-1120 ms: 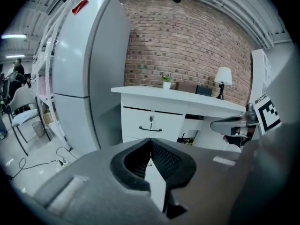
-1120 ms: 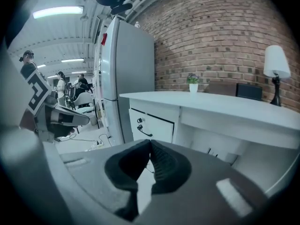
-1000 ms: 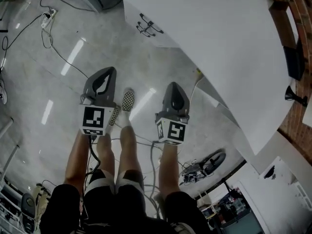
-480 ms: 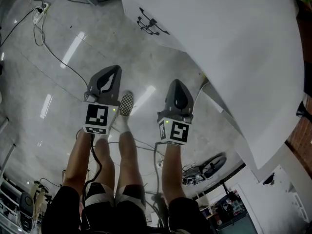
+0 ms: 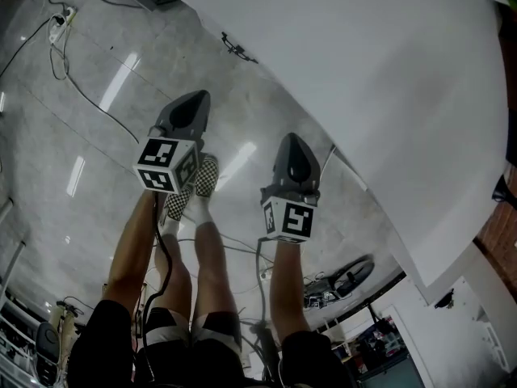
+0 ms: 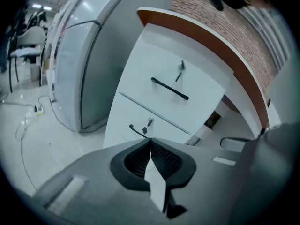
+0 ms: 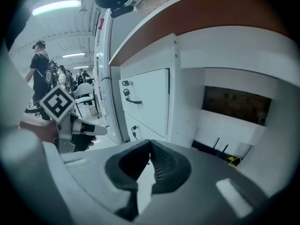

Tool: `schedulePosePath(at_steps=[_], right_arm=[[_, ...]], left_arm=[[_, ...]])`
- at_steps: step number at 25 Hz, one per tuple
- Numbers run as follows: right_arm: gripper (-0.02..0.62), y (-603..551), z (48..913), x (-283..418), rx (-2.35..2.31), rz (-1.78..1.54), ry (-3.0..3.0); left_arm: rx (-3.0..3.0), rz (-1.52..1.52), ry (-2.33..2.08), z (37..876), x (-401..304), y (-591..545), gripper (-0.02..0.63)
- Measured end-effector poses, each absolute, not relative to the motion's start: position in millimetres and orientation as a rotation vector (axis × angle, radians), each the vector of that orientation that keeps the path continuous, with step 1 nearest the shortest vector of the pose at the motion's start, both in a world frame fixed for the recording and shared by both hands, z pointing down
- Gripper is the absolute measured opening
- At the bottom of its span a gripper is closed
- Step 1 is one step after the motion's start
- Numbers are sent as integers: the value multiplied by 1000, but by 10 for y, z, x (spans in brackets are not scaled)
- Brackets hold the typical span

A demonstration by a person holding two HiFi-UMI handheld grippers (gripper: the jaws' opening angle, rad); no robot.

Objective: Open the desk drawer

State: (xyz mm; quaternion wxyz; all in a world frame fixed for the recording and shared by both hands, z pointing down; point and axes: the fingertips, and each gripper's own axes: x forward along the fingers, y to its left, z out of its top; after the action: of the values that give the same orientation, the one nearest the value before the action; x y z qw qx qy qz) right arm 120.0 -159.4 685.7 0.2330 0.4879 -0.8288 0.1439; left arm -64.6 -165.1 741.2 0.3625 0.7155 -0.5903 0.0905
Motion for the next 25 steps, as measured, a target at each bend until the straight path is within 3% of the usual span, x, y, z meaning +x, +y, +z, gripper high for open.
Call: schedulePosePath(at_steps=[3, 5, 13, 25], right_arm=[[5, -1628, 6858, 1230, 1330, 386, -2275], [5, -1646, 6860, 1254, 1321, 377, -2272], [5, -1699, 6949, 1404, 1303, 372, -2254], [5, -1702, 7072, 1558, 1304, 345, -2211]], left_arm=[[1697, 60, -1455, 7615, -662, -1807, 22], [1606, -34, -1415, 7761, -668, -1896, 94], [1441, -252, -1319, 8178, -518, -2207, 264], [1367, -356, -1261, 8486, -386, -2477, 282]])
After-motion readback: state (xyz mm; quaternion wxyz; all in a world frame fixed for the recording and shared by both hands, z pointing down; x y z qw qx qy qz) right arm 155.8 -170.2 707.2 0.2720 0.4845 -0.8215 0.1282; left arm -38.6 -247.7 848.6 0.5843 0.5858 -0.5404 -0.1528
